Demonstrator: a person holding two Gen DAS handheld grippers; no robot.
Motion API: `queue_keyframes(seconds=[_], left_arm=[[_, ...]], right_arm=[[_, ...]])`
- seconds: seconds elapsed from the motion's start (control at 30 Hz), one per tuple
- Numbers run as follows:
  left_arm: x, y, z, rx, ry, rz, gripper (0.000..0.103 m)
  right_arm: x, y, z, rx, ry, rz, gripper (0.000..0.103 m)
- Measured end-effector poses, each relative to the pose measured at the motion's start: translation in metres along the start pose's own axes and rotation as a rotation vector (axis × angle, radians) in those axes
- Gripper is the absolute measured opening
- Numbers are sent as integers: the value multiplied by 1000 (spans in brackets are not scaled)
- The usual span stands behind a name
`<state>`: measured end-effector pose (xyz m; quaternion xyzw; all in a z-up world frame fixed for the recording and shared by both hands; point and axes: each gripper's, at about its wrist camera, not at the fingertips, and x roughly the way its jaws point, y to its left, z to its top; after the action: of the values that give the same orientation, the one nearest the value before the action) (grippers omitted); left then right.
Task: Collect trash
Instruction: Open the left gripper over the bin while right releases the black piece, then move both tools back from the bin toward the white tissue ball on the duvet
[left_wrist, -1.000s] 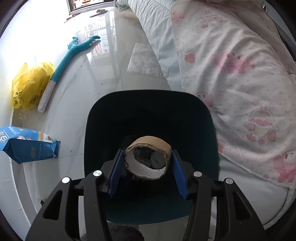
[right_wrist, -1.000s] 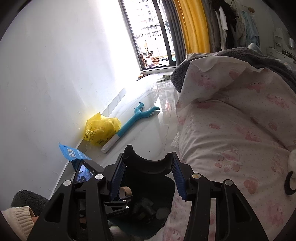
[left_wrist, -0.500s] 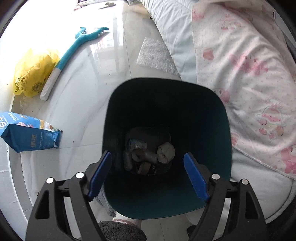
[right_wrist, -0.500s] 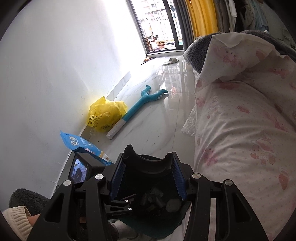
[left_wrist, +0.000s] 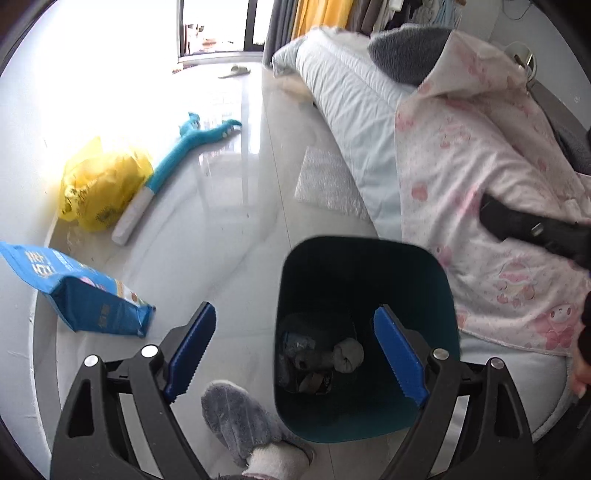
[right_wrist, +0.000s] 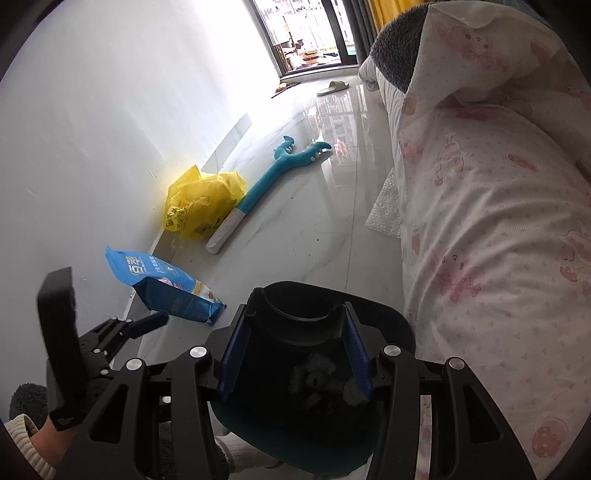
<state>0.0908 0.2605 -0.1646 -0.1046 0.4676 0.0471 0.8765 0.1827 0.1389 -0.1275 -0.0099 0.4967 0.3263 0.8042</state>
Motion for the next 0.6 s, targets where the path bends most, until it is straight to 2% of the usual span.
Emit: queue_keyframes(seconds=[0.13,0.33,0.43,0.6], left_arm=[[-23,5,8,2,-99,-11,91],[-51,3,18,0,-203,-49,91],[-64,-3,19,15,-246,-79,91],[-78,-8,23,25,-288,-87,91]], right_arm=[[19,4,-6,-2,48,-12,51],[47,7,-14,16,115,-18,51],[61,7,-22,12,151,-35,51],[82,10,-34,-7,215,-59,51]])
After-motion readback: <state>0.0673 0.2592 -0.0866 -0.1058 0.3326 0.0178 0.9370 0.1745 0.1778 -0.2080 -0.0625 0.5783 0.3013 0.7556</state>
